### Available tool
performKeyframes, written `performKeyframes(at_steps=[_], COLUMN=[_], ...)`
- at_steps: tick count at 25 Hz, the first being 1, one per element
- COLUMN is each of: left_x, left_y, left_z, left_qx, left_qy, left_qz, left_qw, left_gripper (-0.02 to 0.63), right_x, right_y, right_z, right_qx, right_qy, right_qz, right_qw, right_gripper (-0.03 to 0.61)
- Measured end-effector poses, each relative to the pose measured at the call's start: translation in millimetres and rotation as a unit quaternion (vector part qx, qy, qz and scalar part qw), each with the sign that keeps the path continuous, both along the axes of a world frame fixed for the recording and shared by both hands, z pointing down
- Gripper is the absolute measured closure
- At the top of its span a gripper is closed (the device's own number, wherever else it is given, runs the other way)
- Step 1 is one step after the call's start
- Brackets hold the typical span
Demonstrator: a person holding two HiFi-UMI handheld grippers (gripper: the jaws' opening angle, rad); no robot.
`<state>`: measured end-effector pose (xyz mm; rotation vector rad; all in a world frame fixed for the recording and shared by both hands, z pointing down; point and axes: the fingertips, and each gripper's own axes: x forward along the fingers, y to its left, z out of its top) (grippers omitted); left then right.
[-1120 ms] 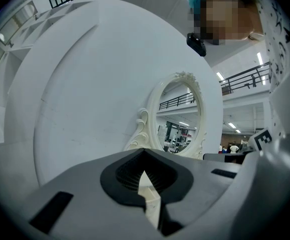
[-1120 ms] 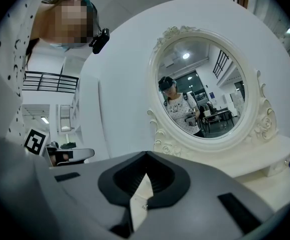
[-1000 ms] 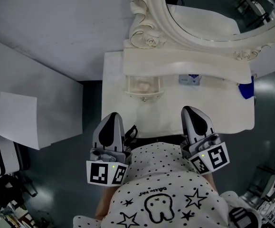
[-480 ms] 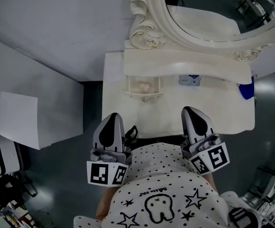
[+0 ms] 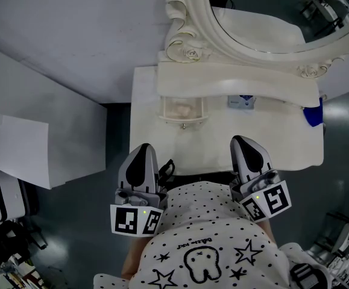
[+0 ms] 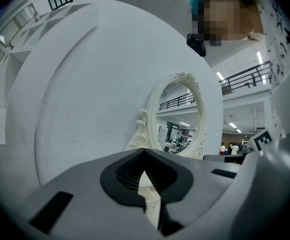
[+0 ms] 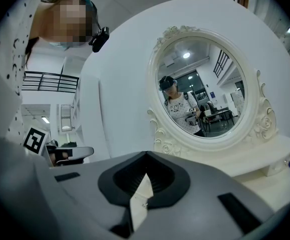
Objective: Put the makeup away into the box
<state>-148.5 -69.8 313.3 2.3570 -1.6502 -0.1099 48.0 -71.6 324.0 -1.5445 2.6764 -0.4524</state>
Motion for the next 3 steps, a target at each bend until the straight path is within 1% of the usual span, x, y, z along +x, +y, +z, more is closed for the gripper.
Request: performKeyframes(at_steps=[3], left_x=[1.4], left_y=[1.9], left_z=[0.9], left_qx=[-0.001], left_qy=[-0.001], left_qz=[0.000], left_qw=[1.0000], left_gripper=[0.615], right_x=[1.9], right_y=[1.6], right_z=[0.9], right_qx=[0.000], right_qy=[0.000], right_qz=[0.000], right_qw=[1.000], right_gripper=[0.571])
